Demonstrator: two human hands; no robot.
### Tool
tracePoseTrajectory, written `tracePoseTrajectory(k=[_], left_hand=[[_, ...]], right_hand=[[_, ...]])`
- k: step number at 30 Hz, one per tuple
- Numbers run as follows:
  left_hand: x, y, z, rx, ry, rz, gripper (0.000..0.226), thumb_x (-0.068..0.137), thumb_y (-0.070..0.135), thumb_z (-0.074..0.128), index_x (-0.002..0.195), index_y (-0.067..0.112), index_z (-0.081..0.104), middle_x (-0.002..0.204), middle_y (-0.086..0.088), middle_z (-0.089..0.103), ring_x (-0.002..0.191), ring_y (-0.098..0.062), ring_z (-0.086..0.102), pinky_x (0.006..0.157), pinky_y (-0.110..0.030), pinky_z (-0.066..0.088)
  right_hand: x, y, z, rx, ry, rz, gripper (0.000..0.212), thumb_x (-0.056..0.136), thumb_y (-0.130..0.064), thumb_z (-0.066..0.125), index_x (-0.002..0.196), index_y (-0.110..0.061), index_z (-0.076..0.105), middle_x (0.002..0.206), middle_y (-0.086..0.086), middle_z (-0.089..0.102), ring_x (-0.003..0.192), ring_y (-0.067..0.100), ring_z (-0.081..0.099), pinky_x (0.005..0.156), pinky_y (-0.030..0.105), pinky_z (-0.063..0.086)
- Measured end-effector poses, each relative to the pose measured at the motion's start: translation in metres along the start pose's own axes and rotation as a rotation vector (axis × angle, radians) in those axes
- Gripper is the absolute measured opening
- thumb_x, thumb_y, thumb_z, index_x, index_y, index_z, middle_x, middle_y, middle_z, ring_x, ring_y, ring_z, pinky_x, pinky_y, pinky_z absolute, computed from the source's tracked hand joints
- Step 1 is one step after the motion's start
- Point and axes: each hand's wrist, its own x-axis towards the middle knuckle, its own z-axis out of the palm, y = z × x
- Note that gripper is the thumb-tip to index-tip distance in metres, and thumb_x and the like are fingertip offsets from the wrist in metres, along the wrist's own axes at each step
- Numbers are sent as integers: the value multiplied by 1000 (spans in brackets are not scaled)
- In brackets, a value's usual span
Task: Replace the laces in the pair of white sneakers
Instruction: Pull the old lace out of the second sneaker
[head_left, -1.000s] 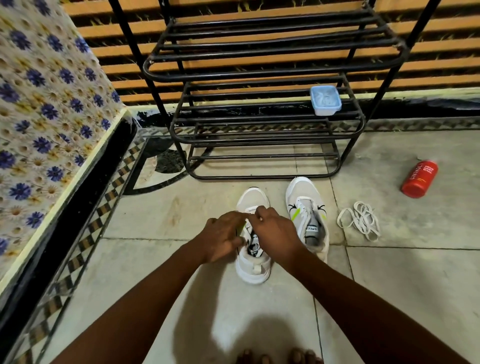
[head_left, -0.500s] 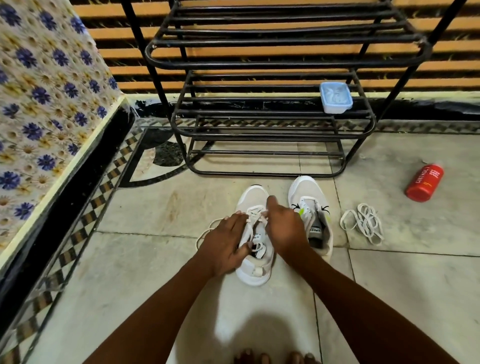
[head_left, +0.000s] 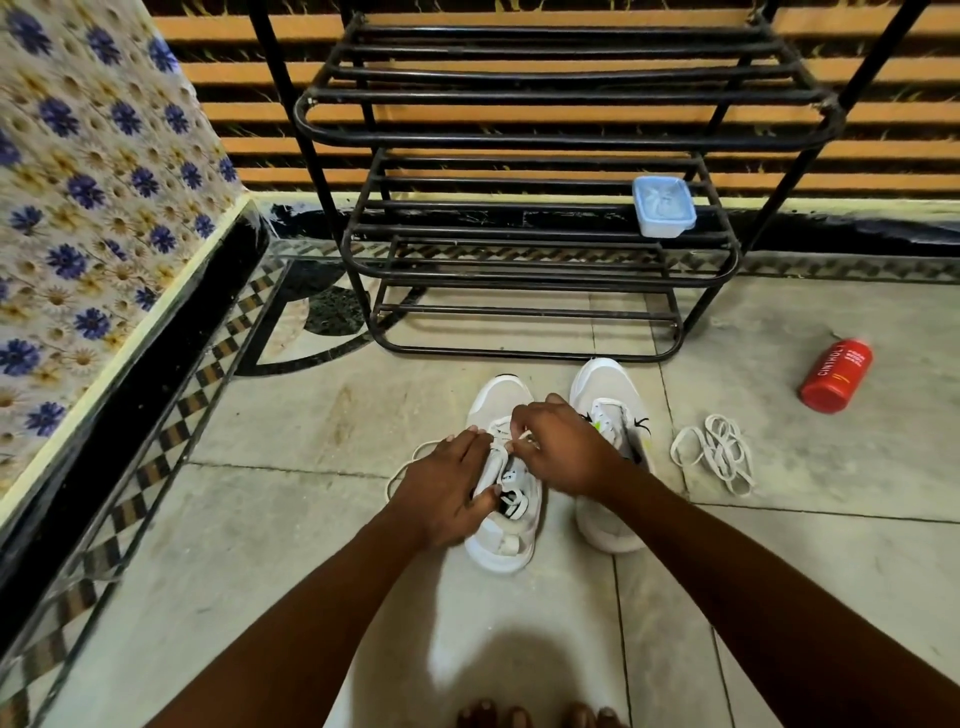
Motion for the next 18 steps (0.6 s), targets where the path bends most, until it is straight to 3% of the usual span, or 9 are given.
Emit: tracePoseTrajectory(k=[3,5,7,9,12,16,18], left_hand=[[0,-1,0,42,16,34,73,98,54,40,151,6,46,153,-17,50,137,-34,52,110,-39,45],[1,-1,-1,58,31,47,71,97,54,41,149,6,49,149,-16,54,130,-35,58,104,-40,50],[1,-2,-2,50,30,41,71,96,54,41,149,8,49,149,-15,55,129,-36,59,102,-41,52],[2,-3,-1,55,31,34,71,95,55,43,150,10,50,149,-14,55,129,-35,59,100,-41,52],[4,-4,1,83,47,46,70,93,55,46,147,11,53,146,-13,58,125,-32,62,101,-39,52],[3,-5,5,95,89,72,67,93,52,48,143,9,57,142,-13,61,123,-30,63,103,-37,51],[2,-6,7,115,105,77,67,93,52,49,143,8,57,142,-13,62,123,-29,64,103,-38,51]], right_hand=[[5,-1,-2,-24,-50,8,9,92,-20,63,87,-22,57,91,0,64,95,26,50,85,41,44],[4,-7,-8,316,-2,183,13,94,-18,65,83,-19,58,86,3,64,89,23,54,80,38,47],[-1,-11,-18,838,79,332,16,93,-9,66,79,-8,59,73,14,57,66,18,54,60,24,47],[-11,-11,-22,1029,102,375,16,87,-10,69,76,-6,58,63,7,52,52,11,49,50,19,41],[-16,-6,-16,675,91,252,25,90,-19,72,71,-17,56,61,-10,55,61,8,53,62,28,41],[-14,0,-14,-159,-59,-12,20,95,-38,62,95,-19,59,90,1,56,93,22,46,83,38,40],[-13,2,-21,-151,-103,-99,11,96,-29,59,86,-24,60,83,-6,49,88,21,46,79,35,37]])
